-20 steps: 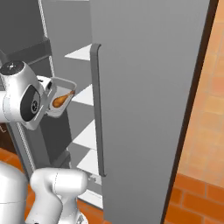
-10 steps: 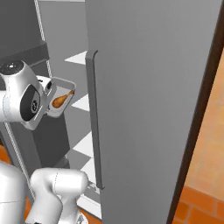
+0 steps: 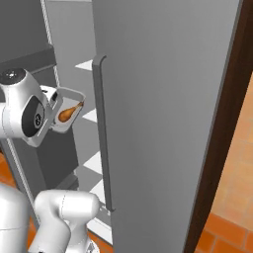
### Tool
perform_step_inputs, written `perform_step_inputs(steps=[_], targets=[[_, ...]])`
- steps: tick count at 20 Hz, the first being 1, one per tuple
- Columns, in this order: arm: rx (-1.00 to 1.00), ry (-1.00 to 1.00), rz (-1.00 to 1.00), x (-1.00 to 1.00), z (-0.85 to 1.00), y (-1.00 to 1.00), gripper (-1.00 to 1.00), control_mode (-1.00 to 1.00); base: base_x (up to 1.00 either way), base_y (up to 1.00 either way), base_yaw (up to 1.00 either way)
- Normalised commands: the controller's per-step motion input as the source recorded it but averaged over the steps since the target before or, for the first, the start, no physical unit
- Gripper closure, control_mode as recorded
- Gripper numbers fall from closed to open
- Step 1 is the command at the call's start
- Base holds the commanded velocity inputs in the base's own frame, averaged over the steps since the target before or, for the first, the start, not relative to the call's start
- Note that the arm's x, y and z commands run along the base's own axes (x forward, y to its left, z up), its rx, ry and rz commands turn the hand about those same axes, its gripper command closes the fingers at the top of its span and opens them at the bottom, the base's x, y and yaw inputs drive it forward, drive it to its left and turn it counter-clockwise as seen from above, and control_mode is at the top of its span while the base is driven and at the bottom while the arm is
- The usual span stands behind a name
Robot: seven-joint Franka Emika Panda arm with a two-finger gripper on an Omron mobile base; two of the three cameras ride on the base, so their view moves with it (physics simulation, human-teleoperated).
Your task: Take the meat container that has the chicken drumstick and place it on the second highest rack of the freezer. Then take the vegetable container that has the tomato and broccoli and place it on the highest rack of the freezer.
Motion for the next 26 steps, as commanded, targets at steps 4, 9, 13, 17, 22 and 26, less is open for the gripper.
perform_step_inputs(steps=[4, 9, 13, 17, 22, 26], targets=[[0.0, 0.0, 0.0, 0.0, 0.0, 0.0, 1.0, 1.0, 0.0, -0.08, 0.03], [0.0, 0.0, 0.0, 0.0, 0.0, 0.0, 1.0, 1.0, 0.23, 0.0, 0.02], [0.0, 0.09, 0.03, 0.64, -0.4, -0.06, 1.0, -1.0, 0.0, 0.0, 0.0], [0.0, 0.03, 0.04, 0.69, -0.46, -0.08, 1.0, -1.0, 0.0, 0.0, 0.0], [-0.03, 0.0, 0.01, 0.57, -0.46, -0.07, 1.0, -1.0, 0.0, 0.0, 0.0], [-0.03, 0.0, 0.0, 0.62, -0.34, -0.07, 1.0, -1.0, 0.0, 0.0, 0.0]])
